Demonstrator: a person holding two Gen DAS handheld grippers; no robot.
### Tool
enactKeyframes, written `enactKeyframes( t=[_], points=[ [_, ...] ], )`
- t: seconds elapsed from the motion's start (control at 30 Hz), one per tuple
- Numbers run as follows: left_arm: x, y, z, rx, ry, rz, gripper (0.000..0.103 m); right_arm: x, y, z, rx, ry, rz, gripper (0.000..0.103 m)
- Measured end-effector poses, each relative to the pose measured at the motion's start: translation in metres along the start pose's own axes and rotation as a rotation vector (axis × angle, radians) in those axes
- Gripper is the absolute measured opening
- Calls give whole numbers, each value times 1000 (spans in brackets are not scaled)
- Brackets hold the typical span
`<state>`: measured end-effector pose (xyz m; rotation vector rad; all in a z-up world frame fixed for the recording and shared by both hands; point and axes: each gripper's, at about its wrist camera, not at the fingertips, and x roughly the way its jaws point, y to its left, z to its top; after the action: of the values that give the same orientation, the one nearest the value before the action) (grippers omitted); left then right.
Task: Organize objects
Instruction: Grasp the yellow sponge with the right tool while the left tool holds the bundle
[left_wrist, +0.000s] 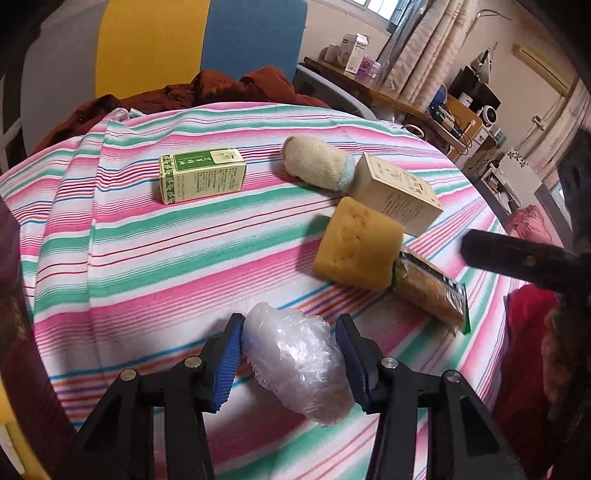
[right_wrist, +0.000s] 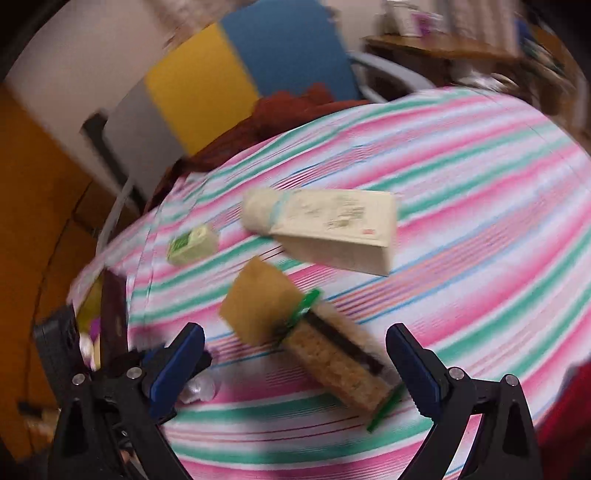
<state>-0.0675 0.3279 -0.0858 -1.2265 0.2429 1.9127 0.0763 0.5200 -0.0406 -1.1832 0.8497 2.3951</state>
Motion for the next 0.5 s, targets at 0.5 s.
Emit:
enactKeyframes(
  t=[0.5],
  points=[
    [-14,0,-34,49,-11,4,51,87,71,20,-481,164,-100,103]
  ],
)
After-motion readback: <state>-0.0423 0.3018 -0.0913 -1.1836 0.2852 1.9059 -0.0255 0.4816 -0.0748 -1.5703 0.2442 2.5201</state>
